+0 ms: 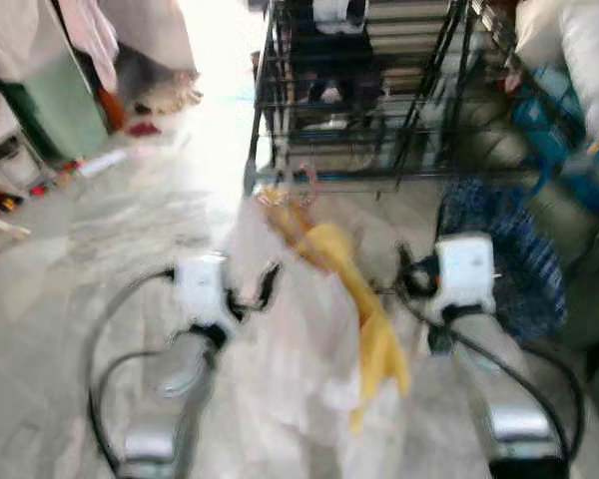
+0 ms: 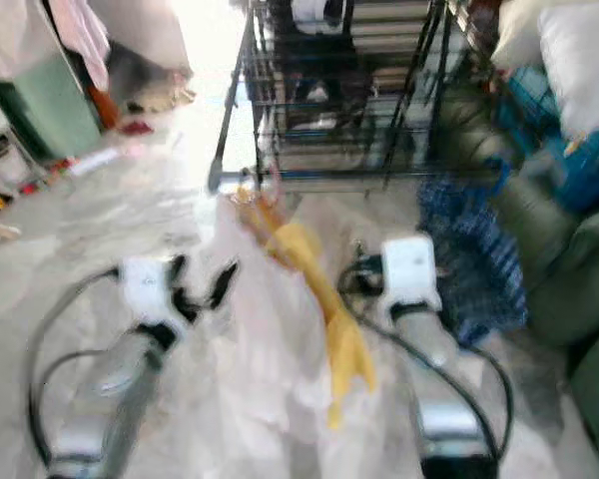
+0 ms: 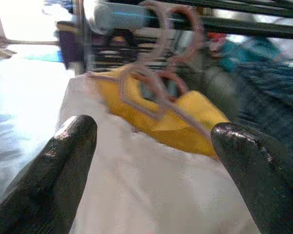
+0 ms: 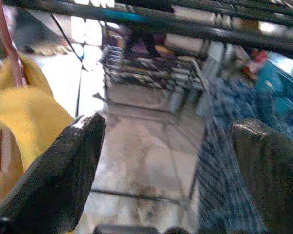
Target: Hang hanger
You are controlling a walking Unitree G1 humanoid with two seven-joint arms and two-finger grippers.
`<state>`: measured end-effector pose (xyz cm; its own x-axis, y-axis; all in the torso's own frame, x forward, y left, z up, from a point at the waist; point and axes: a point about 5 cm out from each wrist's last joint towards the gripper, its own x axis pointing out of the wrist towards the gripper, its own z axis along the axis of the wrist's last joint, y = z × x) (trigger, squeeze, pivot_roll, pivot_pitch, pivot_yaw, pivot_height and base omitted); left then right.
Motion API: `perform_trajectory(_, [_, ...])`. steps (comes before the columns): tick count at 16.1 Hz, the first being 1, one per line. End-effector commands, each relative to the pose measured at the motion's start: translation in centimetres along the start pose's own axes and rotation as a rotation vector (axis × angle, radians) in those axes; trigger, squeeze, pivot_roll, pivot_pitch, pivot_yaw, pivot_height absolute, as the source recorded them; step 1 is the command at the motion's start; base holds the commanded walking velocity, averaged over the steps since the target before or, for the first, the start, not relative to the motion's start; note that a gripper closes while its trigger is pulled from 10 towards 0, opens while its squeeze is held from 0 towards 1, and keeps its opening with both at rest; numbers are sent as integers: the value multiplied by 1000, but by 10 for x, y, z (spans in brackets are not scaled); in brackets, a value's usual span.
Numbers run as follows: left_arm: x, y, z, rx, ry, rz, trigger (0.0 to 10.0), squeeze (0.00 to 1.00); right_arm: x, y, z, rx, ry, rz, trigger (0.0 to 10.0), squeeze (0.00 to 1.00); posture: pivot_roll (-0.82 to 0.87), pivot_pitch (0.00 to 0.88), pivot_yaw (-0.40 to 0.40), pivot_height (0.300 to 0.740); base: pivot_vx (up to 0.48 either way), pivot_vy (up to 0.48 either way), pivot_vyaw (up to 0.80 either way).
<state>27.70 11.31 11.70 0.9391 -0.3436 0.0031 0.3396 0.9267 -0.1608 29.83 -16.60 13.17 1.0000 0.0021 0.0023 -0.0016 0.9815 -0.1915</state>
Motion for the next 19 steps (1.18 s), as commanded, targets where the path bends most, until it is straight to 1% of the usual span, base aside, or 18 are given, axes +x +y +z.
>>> perform_trajectory(1, [-1,5,1,14,8,7,10000,0,1,3,5,9,-20,2,10000,0,-115,53,70,740,0,465,0])
perform_trajectory(3, [-1,4,-1,12,12,2,10000,0,1,4,5,9,-20,-1,10000,0,-115,52,71,740,0,292,0])
perform_trajectory(5, [-1,3,-1,18,6,0,10000,0,1,4,4,9,-21,-2,10000,0,-115,54,70,740,0,0,0])
perform_trajectory(7, [-1,3,4,34,-54,4,10000,0,1,5,4,5,-25,-4,10000,0,-115,55,70,740,0,0,0])
perform_trajectory(8, [-1,5,6,67,-83,11,10000,0,1,5,4,5,-25,-7,10000,0,-115,55,70,740,0,0,0])
perform_trajectory(9, [0,7,6,137,-101,22,10000,0,1,5,3,5,-25,-9,10000,0,-115,57,69,740,0,0,0])
perform_trajectory(10, [1,13,2,179,-92,65,10000,0,0,6,2,6,-23,-12,10000,0,-115,56,70,740,0,0,0])
perform_trajectory(11, [0,20,-3,180,-75,119,10000,0,-1,6,0,9,-21,-13,10000,0,-118,56,71,740,0,0,0])
perform_trajectory(12, [-2,31,-4,169,-64,207,10000,0,-3,5,-2,13,-13,-17,10000,0,-118,56,71,740,0,0,0])
perform_trajectory(13, [-6,40,-4,156,-48,234,10000,0,-4,3,-6,24,1,-21,10000,0,-106,52,62,740,0,0,0])
perform_trajectory(14, [-9,44,-4,172,-40,236,10000,0,-4,2,-8,37,13,-24,10000,0,-106,52,62,740,0,0,0])
perform_trajectory(15, [-10,46,-3,200,-34,201,10000,0,-4,2,-9,39,20,-18,10000,0,-94,50,58,740,0,0,0])
perform_trajectory(16, [-13,49,-2,255,-17,132,10000,0,-4,2,-10,46,30,1,10000,0,-88,47,61,740,0,0,0])
perform_trajectory(17, [-12,51,0,270,-19,93,10000,0,-3,2,-9,47,30,10,10000,0,-87,46,65,740,0,0,0])
perform_trajectory(18, [-10,62,5,290,-19,122,10000,0,-2,-3,0,9,-16,16,10000,0,-91,34,74,740,0,0,0])
perform_trajectory(19, [-9,67,10,300,-41,141,10000,0,-3,-11,5,22,-32,-13,10000,0,-92,29,77,740,0,0,0])
